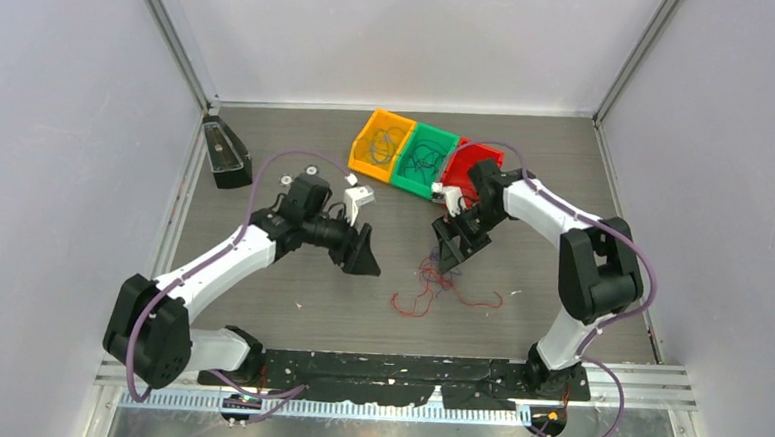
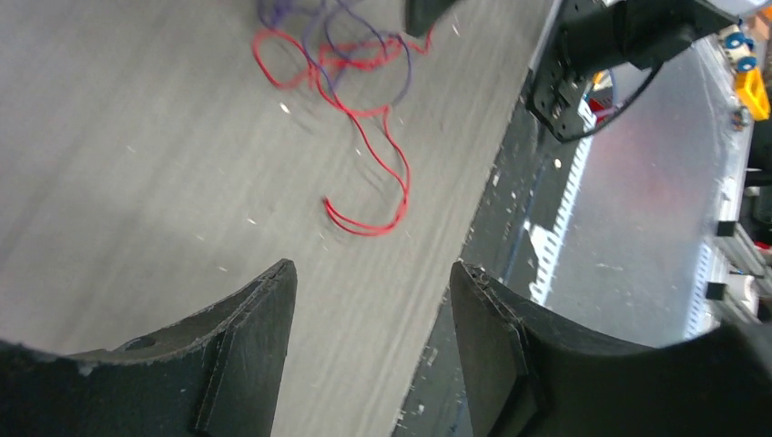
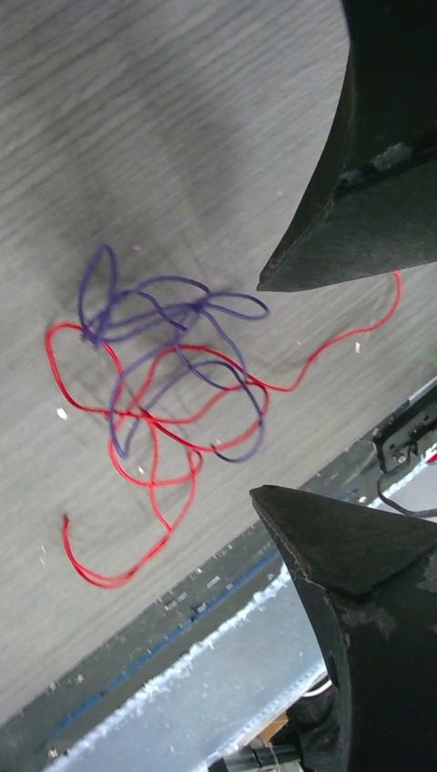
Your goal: Untangle the cables
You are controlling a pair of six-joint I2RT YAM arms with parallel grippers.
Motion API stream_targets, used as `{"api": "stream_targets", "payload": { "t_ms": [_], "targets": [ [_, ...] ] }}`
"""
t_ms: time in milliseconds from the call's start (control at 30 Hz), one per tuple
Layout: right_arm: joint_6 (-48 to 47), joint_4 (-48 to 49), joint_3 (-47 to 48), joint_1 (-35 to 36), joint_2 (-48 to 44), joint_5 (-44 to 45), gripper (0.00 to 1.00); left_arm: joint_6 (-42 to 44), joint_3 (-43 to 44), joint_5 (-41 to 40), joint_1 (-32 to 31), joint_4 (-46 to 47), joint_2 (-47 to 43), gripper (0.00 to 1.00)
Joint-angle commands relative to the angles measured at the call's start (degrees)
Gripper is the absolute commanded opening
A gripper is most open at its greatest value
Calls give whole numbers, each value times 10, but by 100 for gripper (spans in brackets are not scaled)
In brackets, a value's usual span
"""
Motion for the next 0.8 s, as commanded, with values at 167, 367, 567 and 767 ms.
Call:
{"api": "stream_targets", "payload": {
  "t_ms": [167, 367, 567, 767],
  "targets": [
    [31, 111, 23, 60, 77, 92, 59, -75, -65, 6, -12, 120, -60, 64],
    [27, 102, 25, 64, 35, 75, 9, -72, -63, -1, -12, 126, -62, 64],
    [26, 95, 28, 64, -55, -23, 6, -88, -58, -4, -15, 164, -48, 65],
    [28, 82, 44, 64, -77, -58, 5, -88, -33, -9, -20, 178, -25, 69]
  ]
}}
